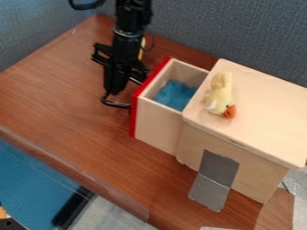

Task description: Open the drawer

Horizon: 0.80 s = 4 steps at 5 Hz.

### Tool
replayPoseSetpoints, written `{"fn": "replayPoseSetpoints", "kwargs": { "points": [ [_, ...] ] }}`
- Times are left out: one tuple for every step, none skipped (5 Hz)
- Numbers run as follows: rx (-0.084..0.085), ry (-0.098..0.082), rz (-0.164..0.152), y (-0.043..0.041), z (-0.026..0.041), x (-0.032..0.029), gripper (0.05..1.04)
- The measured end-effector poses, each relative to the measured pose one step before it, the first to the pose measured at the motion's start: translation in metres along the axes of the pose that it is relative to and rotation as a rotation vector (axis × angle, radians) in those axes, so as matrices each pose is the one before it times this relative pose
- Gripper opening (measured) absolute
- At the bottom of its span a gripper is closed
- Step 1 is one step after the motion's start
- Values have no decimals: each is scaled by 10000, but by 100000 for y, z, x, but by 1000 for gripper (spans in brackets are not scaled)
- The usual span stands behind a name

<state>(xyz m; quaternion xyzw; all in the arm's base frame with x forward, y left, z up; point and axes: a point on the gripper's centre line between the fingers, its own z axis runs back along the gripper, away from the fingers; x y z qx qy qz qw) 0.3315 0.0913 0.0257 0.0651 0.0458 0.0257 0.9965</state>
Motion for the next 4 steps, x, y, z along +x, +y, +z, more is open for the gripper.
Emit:
{"fn": "replayPoseSetpoints", "kwargs": {
  "points": [
    [-74,193,4,625,-106,-423,155],
    [-62,180,-369,-476,152,-398,374],
    [332,-987,-292,-834,4327,517,666],
    [841,-986,205,-55,5170,585,950]
  ]
}}
